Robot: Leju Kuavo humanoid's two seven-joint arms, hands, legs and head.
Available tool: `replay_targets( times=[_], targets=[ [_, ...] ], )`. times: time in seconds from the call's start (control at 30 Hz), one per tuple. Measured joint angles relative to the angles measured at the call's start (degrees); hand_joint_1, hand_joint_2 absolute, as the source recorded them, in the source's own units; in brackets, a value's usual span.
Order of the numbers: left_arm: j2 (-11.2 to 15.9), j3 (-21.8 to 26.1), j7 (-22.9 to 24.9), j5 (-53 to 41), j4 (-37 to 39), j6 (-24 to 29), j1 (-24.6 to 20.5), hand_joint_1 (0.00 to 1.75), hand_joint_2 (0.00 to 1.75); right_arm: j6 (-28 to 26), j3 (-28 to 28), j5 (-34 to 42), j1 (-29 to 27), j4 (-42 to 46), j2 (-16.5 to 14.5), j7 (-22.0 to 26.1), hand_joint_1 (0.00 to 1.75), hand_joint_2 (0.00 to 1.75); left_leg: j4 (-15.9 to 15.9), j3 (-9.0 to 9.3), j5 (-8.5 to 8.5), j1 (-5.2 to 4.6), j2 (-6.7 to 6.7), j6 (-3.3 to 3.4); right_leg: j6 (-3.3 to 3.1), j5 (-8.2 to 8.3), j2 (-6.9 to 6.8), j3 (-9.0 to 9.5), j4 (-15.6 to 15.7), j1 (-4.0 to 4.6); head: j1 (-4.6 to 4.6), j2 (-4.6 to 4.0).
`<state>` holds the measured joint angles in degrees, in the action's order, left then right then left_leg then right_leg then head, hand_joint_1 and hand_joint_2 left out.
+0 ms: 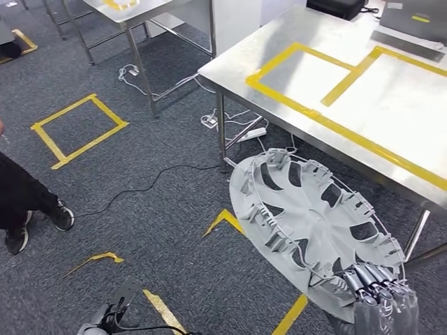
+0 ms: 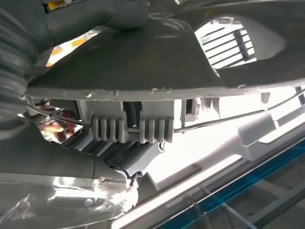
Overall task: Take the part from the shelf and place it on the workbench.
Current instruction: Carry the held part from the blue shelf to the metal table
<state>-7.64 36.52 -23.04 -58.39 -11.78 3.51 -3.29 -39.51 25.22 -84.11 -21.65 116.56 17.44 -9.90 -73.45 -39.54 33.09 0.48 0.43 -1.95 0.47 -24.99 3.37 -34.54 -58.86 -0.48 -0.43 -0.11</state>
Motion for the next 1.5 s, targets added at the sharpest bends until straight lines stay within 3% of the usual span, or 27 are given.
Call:
replay_targets(
  times=[0.07,0.13,0.2,0.27,0.33,0.4,0.47,0.5,0.57,0.63,0.7,0.77,0.83,0.9,0.93,0.97,1.0,1.03,1.1,1.13,1.2,1.27,1.3,1.33,1.4,1.47,1.5],
  targets=[
    [0.15,0.0,-0.01,-0.05,0.0,-0.04,-0.08,0.0,1.75,0.01,0.0,0.23,0.13,-0.01,0.0,0.51,1.75,1.75,6.19,2.5,-4.36,0.23,-1.15,-0.01,0.25,0.02,1.65,0.05,-0.09,-0.21,-0.01,0.0],
    [0.22,-0.02,-0.02,-0.05,0.0,-0.13,-0.15,0.0,1.75,0.01,0.0,0.28,0.4,-0.02,0.0,1.01,1.75,1.75,12.76,5.39,-6.86,0.69,-3.8,-0.01,0.87,0.0,3.17,-0.32,-0.44,-0.25,0.01,0.0],
    [0.2,-0.03,-0.02,-0.05,0.0,-0.22,-0.23,0.0,1.75,0.01,0.01,0.45,0.57,-0.03,0.0,1.41,1.75,1.75,14.88,6.24,-6.73,0.79,-4.87,0.37,1.68,0.21,4.49,-0.9,-0.46,-0.33,0.02,0.0],
    [0.13,-0.02,-0.03,-0.07,0.0,-0.26,-0.41,0.0,1.75,0.0,0.03,0.66,0.54,-0.05,0.0,1.73,1.75,1.75,15.15,6.27,-6.82,0.79,-3.61,1.16,2.38,0.42,4.9,-1.49,-0.29,-0.5,0.03,0.0],
    [0.13,0.0,-0.03,-0.13,0.0,-0.26,-0.56,0.0,1.75,-0.01,0.05,0.99,0.69,-0.1,0.0,2.0,1.75,1.75,15.4,6.38,-6.97,0.88,-2.23,1.98,2.84,-1.22,1.98,-2.98,-2.77,-0.25,0.4,0.0],
    [0.2,0.03,-0.02,-0.21,0.0,-0.28,-0.44,0.0,1.75,-0.01,0.07,1.23,1.1,-0.16,0.0,2.2,1.75,1.75,15.42,6.45,-6.85,0.63,-0.77,2.47,3.09,-4.91,-1.64,-6.19,-9.59,-0.09,0.75,0.0],
    [0.21,0.04,-0.02,-0.23,0.0,-0.37,-0.27,0.0,1.75,0.0,0.09,1.21,1.36,-0.29,0.0,2.32,1.75,1.75,15.4,6.51,-6.72,0.43,0.79,2.62,3.24,-7.13,-2.7,-9.0,-15.6,-0.17,0.76,0.0],
    [0.21,0.04,-0.02,-0.23,0.0,-0.4,-0.28,0.0,1.75,0.0,0.09,1.19,1.42,-0.4,0.0,2.37,1.75,1.75,15.38,6.56,-6.65,0.41,1.49,2.61,3.28,-6.72,-2.87,-9.09,-15.96,-0.18,0.77,0.0],
    [0.19,0.04,-0.02,-0.23,0.0,-0.44,-0.41,0.0,1.75,0.01,0.09,1.2,1.52,-0.6,0.0,2.53,1.75,1.75,15.35,6.86,-6.43,0.43,2.7,2.38,3.2,-3.43,-3.78,-5.94,-10.48,-0.16,0.78,0.0],
    [0.17,0.04,-0.02,-0.23,0.0,-0.5,-0.5,0.0,1.75,0.01,0.09,1.24,1.69,-0.66,0.0,2.75,1.75,1.75,15.24,7.25,-6.06,0.1,3.61,1.88,2.88,-0.96,-5.96,-1.85,-3.41,0.1,0.79,0.0],
    [0.15,0.04,-0.02,-0.23,0.0,-0.58,-0.52,0.0,1.75,0.0,0.07,1.31,1.86,-0.67,0.0,2.89,1.75,1.75,15.2,7.48,-5.88,-0.28,4.43,1.36,2.28,-0.63,-6.63,-0.49,-1.0,0.37,0.7,0.0],
    [0.14,0.04,-0.02,-0.23,0.0,-0.61,-0.6,0.0,1.75,-0.01,0.05,1.34,1.86,-0.67,0.01,2.99,1.75,1.75,15.25,7.67,-5.71,-0.18,5.07,0.81,1.53,-0.42,-5.34,-0.59,-0.91,0.32,0.61,0.0],
    [0.14,0.04,-0.01,-0.23,0.0,-0.6,-0.75,0.0,1.75,-0.01,0.04,1.35,1.88,-0.67,0.02,3.09,1.75,1.75,13.42,7.02,-4.27,0.03,3.52,0.25,0.83,-0.24,-4.36,-0.48,-0.64,0.07,0.51,0.0],
    [0.09,0.02,0.0,-0.24,0.01,-0.61,-0.68,0.0,1.75,0.0,0.04,1.36,2.11,-0.68,0.02,3.27,1.75,1.75,7.18,4.06,-1.04,0.1,1.06,-0.02,0.32,-0.21,-3.47,-0.41,-0.53,-0.13,0.23,0.0],
    [0.05,0.0,0.01,-0.24,0.01,-0.62,-0.56,0.0,1.75,0.0,0.04,1.38,2.23,-0.7,0.02,3.39,1.75,1.75,3.38,2.11,0.48,0.09,0.47,-0.06,0.16,-0.23,-2.96,-0.42,-0.53,-0.15,0.14,0.0],
    [0.04,-0.01,0.02,-0.24,0.02,-0.63,-0.45,0.0,1.75,0.0,0.04,1.41,2.31,-0.73,0.02,3.52,1.75,1.75,0.57,0.58,1.23,0.1,0.22,-0.08,0.1,-0.25,-2.38,-0.4,-0.54,-0.15,0.08,0.0],
    [0.05,-0.01,0.04,-0.23,0.02,-0.63,-0.39,0.0,1.75,0.01,0.04,1.45,2.35,-0.78,0.02,3.61,1.75,1.75,-0.46,-0.16,0.88,0.11,0.12,-0.07,0.08,-0.26,-1.8,-0.37,-0.54,-0.17,0.08,0.0],
    [0.08,-0.01,0.07,-0.23,0.02,-0.63,-0.39,0.0,1.75,0.01,0.04,1.49,2.37,-0.84,0.02,3.69,1.75,1.75,0.75,0.18,-0.58,0.13,0.05,-0.02,0.11,-0.26,-1.24,-0.31,-0.55,-0.21,0.08,0.0],
    [0.11,0.0,0.09,-0.23,0.02,-0.63,-0.47,0.0,1.75,0.01,0.05,1.51,2.4,-0.93,0.02,3.78,1.75,1.75,7.38,2.99,-4.73,0.35,-0.7,0.0,0.43,-0.26,-0.23,-0.27,-0.61,-0.29,0.03,0.0],
    [0.09,0.0,0.09,-0.23,0.02,-0.63,-0.53,0.0,1.75,0.01,0.05,1.51,2.47,-0.96,0.02,3.83,1.75,1.75,10.86,4.47,-6.02,0.55,-1.42,0.04,0.72,-0.3,0.24,-0.43,-0.82,-0.23,-0.01,0.0],
    [0.01,-0.01,0.1,-0.25,0.03,-0.64,-0.6,0.0,1.75,0.01,0.05,1.51,2.56,-0.96,0.02,4.01,1.75,1.75,14.26,5.77,-6.64,0.75,-2.59,0.31,1.42,-0.21,0.94,-0.88,-0.97,-0.09,-0.09,0.0],
    [-0.11,-0.01,0.14,-0.25,0.04,-0.66,-0.64,0.0,1.75,0.01,0.08,1.5,2.52,-0.97,0.01,4.26,1.75,1.75,14.6,5.75,-6.63,0.66,-2.35,1.05,2.02,-0.02,1.19,-1.17,-0.74,-0.22,-0.1,0.0],
    [-0.15,0.0,0.14,-0.27,0.04,-0.66,-0.67,0.0,1.75,0.01,0.1,1.49,2.49,-0.98,0.01,4.41,1.75,1.75,14.71,5.82,-6.72,0.66,-2.14,1.47,2.29,-0.28,0.63,-1.38,-1.02,-0.24,-0.01,0.0],
    [-0.15,0.01,0.14,-0.3,0.04,-0.67,-0.7,0.0,1.75,0.01,0.11,1.49,2.55,-0.98,0.0,4.56,1.75,1.75,14.82,5.89,-6.82,0.71,-1.93,1.87,2.53,-1.09,-0.21,-1.97,-2.22,-0.22,0.23,0.0],
    [-0.05,0.05,0.07,-0.37,0.04,-0.97,-0.65,0.0,1.75,0.01,0.12,1.5,2.76,-0.99,0.0,4.85,1.75,1.75,14.9,5.99,-6.82,0.64,-1.51,2.41,2.83,-4.26,-2.1,-4.57,-8.03,-0.14,0.61,0.0],
    [-0.01,0.08,-0.08,-0.4,0.04,-1.45,-0.49,0.0,1.75,0.01,0.13,1.51,2.9,-1.03,0.0,5.1,1.75,1.75,14.88,6.03,-6.74,0.44,-1.1,2.62,2.98,-7.08,-2.69,-7.81,-15.05,-0.16,0.64,0.0],
    [-0.01,0.09,-0.15,-0.4,0.04,-1.64,-0.44,0.0,1.75,0.01,0.14,1.52,2.91,-1.05,0.0,5.19,1.75,1.75,14.87,6.09,-6.69,0.38,-0.94,2.65,2.98,-7.15,-2.77,-8.46,-16.45,-0.16,0.66,0.0]
  ],
)
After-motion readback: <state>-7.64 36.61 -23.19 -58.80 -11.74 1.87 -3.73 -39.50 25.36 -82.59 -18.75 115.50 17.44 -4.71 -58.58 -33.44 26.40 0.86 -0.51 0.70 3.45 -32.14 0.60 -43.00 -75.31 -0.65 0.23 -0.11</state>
